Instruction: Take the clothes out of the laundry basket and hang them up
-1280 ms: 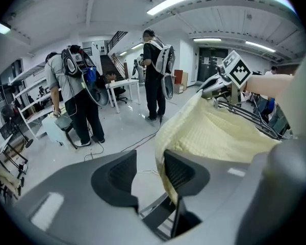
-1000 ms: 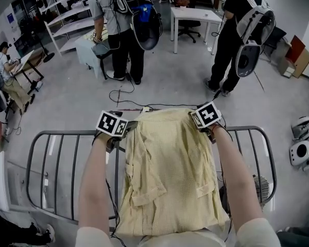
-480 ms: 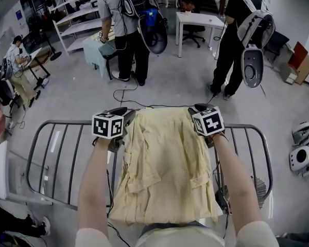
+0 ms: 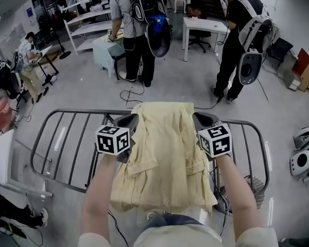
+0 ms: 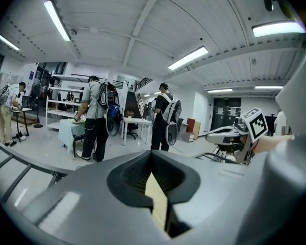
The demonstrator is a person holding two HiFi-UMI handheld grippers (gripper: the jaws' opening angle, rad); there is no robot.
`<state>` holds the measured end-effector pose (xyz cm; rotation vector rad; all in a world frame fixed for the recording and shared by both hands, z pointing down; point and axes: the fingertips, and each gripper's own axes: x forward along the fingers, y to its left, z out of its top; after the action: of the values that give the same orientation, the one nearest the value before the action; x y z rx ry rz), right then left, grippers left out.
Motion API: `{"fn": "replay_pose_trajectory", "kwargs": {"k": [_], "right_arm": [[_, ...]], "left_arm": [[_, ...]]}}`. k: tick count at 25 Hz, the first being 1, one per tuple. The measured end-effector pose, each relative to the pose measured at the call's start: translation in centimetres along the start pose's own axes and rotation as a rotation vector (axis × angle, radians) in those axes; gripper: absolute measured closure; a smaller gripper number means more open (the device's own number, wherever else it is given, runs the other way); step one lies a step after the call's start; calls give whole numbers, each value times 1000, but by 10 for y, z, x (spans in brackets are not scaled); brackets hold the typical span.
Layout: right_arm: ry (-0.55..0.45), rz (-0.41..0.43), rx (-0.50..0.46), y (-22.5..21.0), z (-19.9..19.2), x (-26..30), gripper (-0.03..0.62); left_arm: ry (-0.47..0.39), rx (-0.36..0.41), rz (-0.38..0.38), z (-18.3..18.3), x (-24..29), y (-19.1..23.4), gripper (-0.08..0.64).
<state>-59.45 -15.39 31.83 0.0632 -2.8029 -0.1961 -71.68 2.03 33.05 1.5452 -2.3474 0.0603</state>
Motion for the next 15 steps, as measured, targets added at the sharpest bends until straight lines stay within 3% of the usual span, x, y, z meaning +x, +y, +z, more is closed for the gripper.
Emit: {"fn": "replay_pose_trajectory", "kwargs": {"k": [8, 12, 15], "right_arm": [[-108, -7, 31, 46, 9, -87, 591], [-133, -15, 13, 88, 11, -132, 591], [-141, -45, -19, 109, 6, -174, 591]], "left_arm": [[-63, 57, 39, 3, -80, -53, 549], [-66, 108, 68, -13, -132, -74, 549], [-62, 95, 71, -30, -165, -102, 549]]}}
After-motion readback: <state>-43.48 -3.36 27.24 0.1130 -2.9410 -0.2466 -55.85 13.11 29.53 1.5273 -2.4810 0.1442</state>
